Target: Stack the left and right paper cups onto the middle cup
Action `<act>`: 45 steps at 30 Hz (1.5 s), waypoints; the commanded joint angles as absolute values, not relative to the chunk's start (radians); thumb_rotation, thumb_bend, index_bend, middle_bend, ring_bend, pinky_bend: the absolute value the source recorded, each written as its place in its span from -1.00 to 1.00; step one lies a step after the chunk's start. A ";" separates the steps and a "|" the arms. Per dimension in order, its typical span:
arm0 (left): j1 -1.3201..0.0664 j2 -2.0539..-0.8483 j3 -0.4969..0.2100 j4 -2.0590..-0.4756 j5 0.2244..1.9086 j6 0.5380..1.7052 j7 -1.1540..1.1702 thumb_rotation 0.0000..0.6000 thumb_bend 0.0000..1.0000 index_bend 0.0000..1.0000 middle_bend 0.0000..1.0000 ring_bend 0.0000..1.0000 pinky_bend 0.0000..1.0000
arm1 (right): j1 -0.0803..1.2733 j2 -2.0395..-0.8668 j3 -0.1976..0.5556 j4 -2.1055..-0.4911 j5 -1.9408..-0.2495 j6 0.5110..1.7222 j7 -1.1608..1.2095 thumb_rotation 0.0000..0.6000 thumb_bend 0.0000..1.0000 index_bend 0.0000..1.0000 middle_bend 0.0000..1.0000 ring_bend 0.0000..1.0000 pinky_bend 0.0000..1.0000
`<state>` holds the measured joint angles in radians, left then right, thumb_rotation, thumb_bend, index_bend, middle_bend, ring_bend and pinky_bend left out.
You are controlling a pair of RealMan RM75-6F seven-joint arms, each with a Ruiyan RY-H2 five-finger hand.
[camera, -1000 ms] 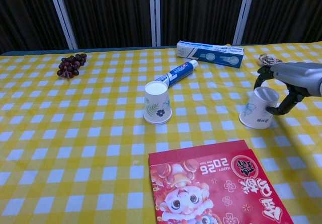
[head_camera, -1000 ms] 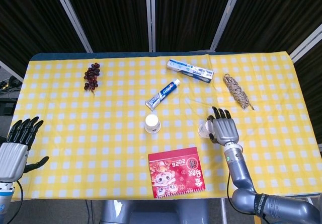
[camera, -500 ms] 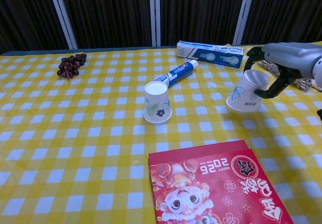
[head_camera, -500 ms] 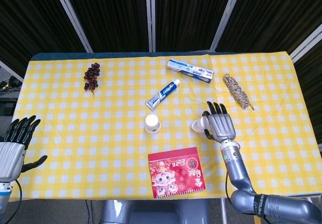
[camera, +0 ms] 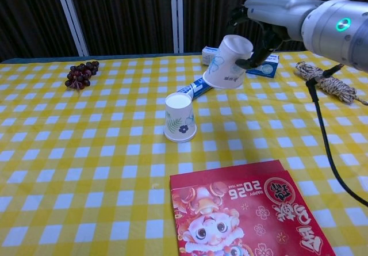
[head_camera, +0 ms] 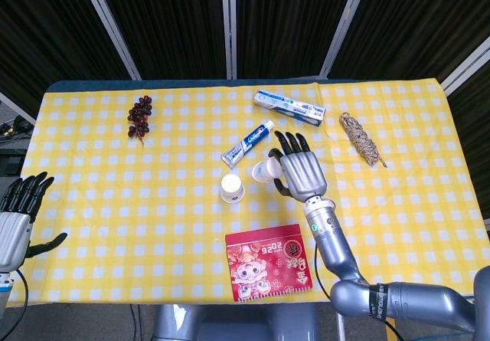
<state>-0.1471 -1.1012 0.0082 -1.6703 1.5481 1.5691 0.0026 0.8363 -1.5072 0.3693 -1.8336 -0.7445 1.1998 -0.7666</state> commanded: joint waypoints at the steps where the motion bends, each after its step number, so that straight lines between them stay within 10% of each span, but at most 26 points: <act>1: -0.150 -1.096 0.000 -1.660 1.538 1.554 -0.018 1.00 -0.91 -1.00 -1.00 -1.00 -1.00 | 0.884 -1.543 0.392 -1.847 -0.708 1.197 -0.793 1.00 -0.39 -0.25 -0.91 -1.00 -1.00; 33: -0.136 -1.056 -0.004 -1.664 1.585 1.532 -0.130 1.00 -0.91 -1.00 -1.00 -1.00 -1.00 | 0.999 -1.732 0.328 -1.651 -0.711 1.202 -0.786 1.00 -0.41 -0.28 -0.92 -1.00 -1.00; 45: -0.137 -1.059 -0.009 -1.660 1.583 1.517 -0.125 1.00 -0.91 -1.00 -1.00 -1.00 -1.00 | 0.998 -1.752 0.309 -1.614 -0.729 1.224 -0.801 1.00 -0.68 -0.83 -1.00 -1.00 -1.00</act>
<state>-0.1370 -1.0592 -0.0085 -1.6602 1.5832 1.5171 -0.1254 0.9999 -1.7531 0.3103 -1.6128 -0.7271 1.2220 -0.7993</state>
